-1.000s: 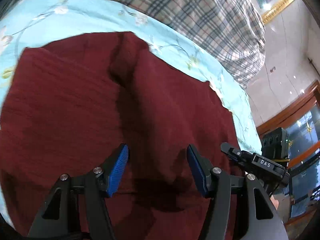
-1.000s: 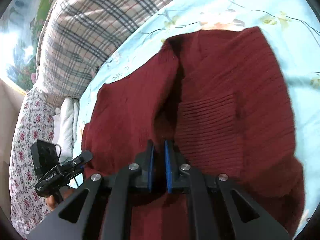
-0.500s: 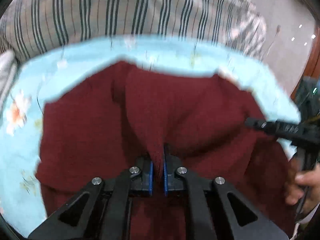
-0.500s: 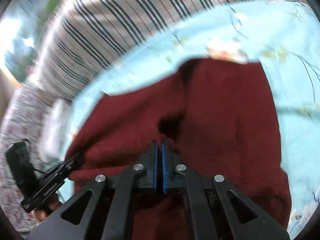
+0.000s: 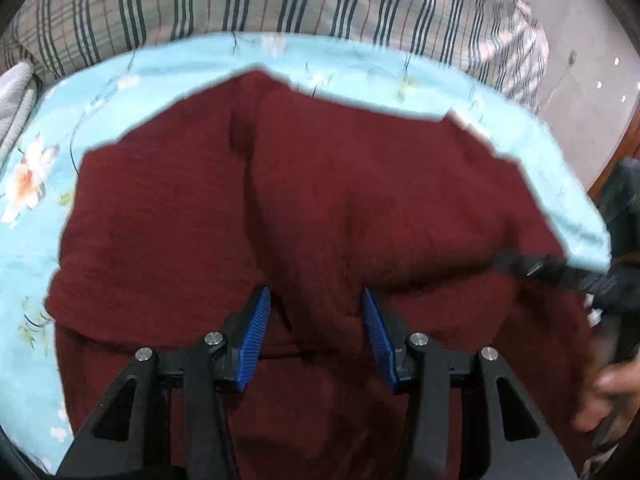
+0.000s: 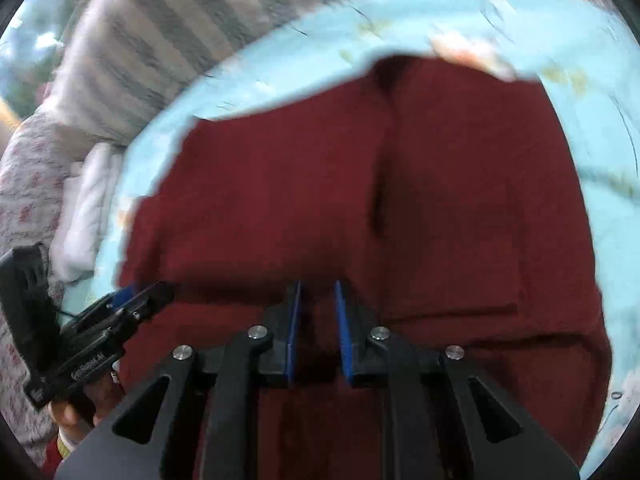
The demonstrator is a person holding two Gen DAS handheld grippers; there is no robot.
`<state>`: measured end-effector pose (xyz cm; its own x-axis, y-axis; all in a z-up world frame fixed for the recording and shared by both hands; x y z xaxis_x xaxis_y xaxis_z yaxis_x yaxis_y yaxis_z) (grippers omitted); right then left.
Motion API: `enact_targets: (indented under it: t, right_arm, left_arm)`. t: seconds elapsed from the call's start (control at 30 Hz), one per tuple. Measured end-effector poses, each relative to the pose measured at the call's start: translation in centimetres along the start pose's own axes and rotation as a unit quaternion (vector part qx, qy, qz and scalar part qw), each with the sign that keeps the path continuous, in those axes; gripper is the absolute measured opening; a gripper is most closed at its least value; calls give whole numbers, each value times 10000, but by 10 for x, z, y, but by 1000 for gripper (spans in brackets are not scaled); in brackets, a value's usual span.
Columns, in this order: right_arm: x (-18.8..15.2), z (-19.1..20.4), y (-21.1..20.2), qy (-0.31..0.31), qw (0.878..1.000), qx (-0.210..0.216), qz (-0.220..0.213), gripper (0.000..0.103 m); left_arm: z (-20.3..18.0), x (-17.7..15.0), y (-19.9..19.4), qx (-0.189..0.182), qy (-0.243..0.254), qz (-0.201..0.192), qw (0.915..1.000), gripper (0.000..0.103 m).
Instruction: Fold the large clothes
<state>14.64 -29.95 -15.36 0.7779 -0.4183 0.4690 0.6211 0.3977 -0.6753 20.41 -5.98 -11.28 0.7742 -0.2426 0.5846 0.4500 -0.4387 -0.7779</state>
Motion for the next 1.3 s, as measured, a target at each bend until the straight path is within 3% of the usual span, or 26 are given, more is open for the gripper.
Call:
enact_targets:
  t: [0.13, 0.2, 0.23, 0.37, 0.6, 0.7, 0.8, 0.9, 1.03, 1.07, 1.17, 1.2, 1.3]
  right_arm:
    - [-6, -1, -50, 26, 9989, 180, -424, 25]
    - [-15, -3, -75, -2, 9980, 253, -575, 50]
    - [-22, -6, -87, -4, 9977, 239, -638, 53]
    - [-57, -28, -123, 212, 9978, -28, -620, 54]
    - [-127, -81, -165, 785, 9941, -577, -476, 54]
    - [-157, -88, -169, 903, 9952, -225, -295, 54]
    - [-189, -68, -165, 700, 9961, 539, 24, 54]
    - [-214, -49, -159, 501, 9936, 976, 255, 53]
    - [-224, -46, -152, 465, 9929, 1079, 176, 45]
    - [-223, -50, -151, 578, 9920, 1108, 164, 36]
    - [-220, -65, -149, 895, 9897, 1112, 97, 14]
    - [-219, -69, -147, 960, 9894, 1083, 88, 6]
    - [-218, -71, -151, 914, 9903, 1044, 24, 6]
  left_arm:
    - [14, -8, -40, -80, -271, -335, 9990, 54]
    - [23, -16, -65, -38, -403, -502, 9979, 63]
    - [29, -22, -79, 34, -472, -577, 9972, 68]
    - [57, -61, -126, 293, -782, -640, 9944, 79]
    - [105, -168, -166, 424, -1172, 32, 9922, 79]
    - [104, -202, -170, 59, -1311, 287, 9909, 79]
    - [87, -220, -180, -210, -1137, 304, 9928, 79]
    - [71, -231, -181, -547, -1059, 310, 9924, 77]
    - [58, -229, -174, -436, -931, 296, 9943, 44]
    - [59, -228, -173, -452, -966, 295, 9939, 32]
    - [63, -223, -166, -466, -1122, 316, 9921, 8]
    - [63, -221, -164, -450, -1148, 311, 9919, 6]
    - [59, -216, -169, -329, -1050, 200, 9937, 4]
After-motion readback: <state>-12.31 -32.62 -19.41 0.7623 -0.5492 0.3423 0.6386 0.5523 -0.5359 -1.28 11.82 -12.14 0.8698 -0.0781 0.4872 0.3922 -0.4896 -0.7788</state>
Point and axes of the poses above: each gripper's, at about its wrist camera, not at the fingertips, and y roughly the way its jaws point, z to its left, x to its top, the point moved 2 cm from there along y, roughly the way its jaws point, and after that the axes turned 4 degrees about -x, right-handed, at the moved point
